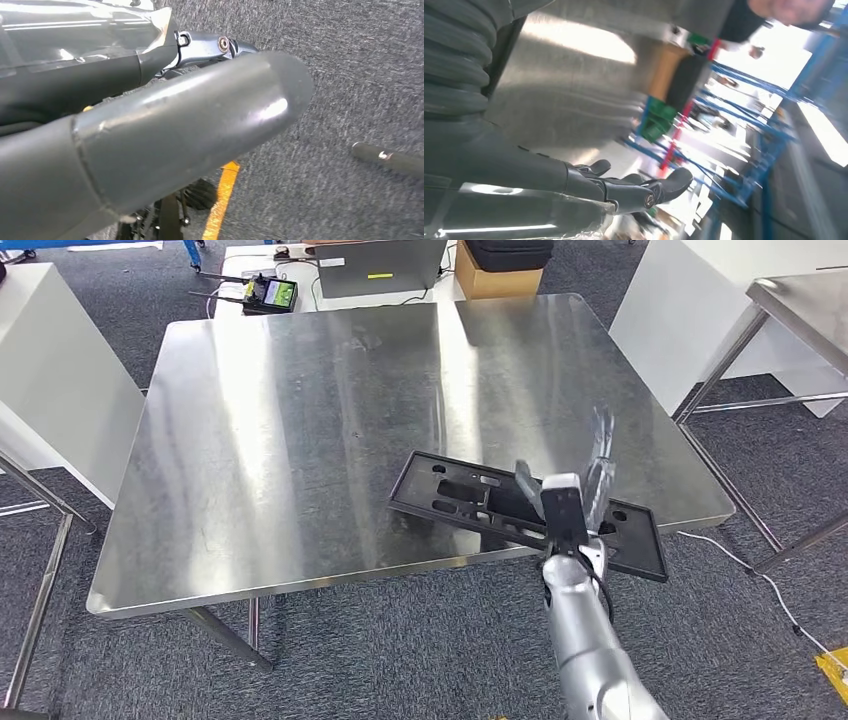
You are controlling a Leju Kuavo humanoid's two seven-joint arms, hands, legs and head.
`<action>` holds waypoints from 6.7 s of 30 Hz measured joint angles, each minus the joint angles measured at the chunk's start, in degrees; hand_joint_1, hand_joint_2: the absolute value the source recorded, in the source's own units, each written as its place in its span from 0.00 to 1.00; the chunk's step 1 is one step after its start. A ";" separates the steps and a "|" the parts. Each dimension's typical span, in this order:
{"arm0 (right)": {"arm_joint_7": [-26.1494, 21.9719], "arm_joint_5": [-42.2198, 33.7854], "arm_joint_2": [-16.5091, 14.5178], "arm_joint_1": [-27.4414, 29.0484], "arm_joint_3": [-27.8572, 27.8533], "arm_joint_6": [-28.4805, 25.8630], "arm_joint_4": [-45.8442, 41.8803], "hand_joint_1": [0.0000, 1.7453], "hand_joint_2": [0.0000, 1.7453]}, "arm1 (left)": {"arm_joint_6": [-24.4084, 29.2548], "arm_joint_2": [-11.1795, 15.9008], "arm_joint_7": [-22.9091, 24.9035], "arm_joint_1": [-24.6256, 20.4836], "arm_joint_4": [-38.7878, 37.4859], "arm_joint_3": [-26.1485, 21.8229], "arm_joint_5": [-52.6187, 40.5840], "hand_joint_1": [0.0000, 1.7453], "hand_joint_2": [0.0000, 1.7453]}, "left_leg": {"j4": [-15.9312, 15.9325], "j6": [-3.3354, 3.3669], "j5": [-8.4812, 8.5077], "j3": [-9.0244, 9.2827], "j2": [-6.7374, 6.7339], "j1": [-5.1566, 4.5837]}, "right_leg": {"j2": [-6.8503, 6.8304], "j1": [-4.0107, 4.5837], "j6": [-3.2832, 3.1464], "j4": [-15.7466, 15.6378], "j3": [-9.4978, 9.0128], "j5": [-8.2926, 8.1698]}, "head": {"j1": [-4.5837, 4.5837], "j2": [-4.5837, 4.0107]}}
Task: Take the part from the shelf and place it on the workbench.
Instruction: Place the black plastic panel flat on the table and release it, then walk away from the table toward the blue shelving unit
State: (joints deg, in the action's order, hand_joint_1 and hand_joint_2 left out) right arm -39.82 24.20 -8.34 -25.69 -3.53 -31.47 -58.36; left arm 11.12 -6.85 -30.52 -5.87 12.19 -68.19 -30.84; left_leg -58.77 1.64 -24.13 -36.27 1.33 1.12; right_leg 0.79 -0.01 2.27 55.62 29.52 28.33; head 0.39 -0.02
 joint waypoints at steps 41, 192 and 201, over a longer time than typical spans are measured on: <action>-0.09 -9.48 1.35 24.82 23.23 20.85 -21.87 0.00 1.00 | 1.84 -2.52 4.45 -1.08 0.03 -9.97 10.32 0.00 0.00 | 0.80 1.17 1.11 -0.03 -0.75 -0.53 | -0.35 -1.27 1.86 5.78 0.17 3.46 | -0.38 0.00; 42.64 -22.63 2.12 21.09 -10.98 2.82 47.47 0.00 0.00 | 1.47 -2.11 7.37 -1.09 0.49 2.17 -4.04 0.00 0.00 | 2.74 -2.02 -0.62 3.60 -1.87 0.52 | -0.75 -0.84 -0.58 -0.10 -0.57 0.23 | -0.55 0.00; 42.64 -22.63 1.96 21.09 -11.01 2.81 47.47 0.00 0.00 | 1.47 -2.09 7.37 -1.09 0.49 2.19 -4.04 0.00 0.00 | 2.65 -2.00 -0.62 3.56 -1.86 0.46 | -0.76 -0.92 -0.62 -0.10 -0.57 0.17 | -0.55 0.00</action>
State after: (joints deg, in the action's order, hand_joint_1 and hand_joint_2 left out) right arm 2.82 1.57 -6.38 -4.60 -14.53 -28.65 -10.88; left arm 12.59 -8.94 -23.15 -6.96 12.68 -66.01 -34.88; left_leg -56.12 -0.37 -24.75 -32.70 -0.53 1.57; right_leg 0.03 -0.93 1.65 55.52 28.95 28.51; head -0.16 -0.02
